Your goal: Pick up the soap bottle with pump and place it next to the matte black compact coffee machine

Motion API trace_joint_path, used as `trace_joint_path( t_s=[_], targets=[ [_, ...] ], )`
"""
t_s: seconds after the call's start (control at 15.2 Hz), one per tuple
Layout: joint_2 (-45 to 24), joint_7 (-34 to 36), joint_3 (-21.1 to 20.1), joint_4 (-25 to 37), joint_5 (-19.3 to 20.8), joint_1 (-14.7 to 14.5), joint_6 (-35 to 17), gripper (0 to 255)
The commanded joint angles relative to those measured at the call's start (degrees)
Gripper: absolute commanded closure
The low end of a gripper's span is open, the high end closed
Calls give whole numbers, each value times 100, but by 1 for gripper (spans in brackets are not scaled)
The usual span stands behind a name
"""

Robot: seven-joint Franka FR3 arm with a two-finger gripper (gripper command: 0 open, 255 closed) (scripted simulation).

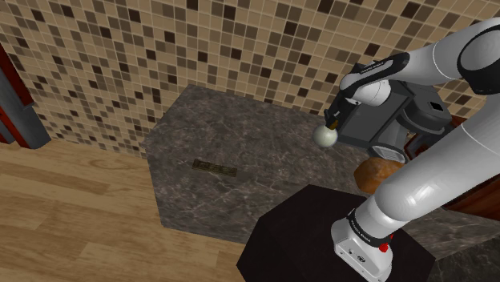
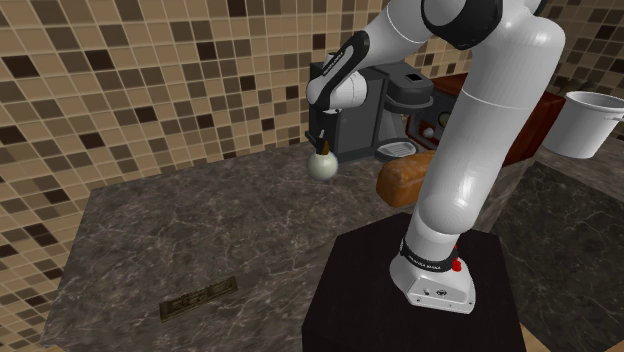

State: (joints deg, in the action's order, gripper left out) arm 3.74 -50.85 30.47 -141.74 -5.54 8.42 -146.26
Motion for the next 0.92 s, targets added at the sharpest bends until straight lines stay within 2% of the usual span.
trace_joint_path(
  t_s=[0.0, 0.26, 0.33, 0.66, 0.86],
  targets=[
    [-10, -7, 5, -6, -7, 3, -14, 255],
    [-10, -7, 4, -6, -7, 3, -14, 255],
    [-10, -8, 4, -6, -7, 4, -14, 0],
    [-10, -7, 3, -7, -7, 3, -15, 0],
    [569, 360, -52, 92, 504, 112, 580, 0]
  ],
)
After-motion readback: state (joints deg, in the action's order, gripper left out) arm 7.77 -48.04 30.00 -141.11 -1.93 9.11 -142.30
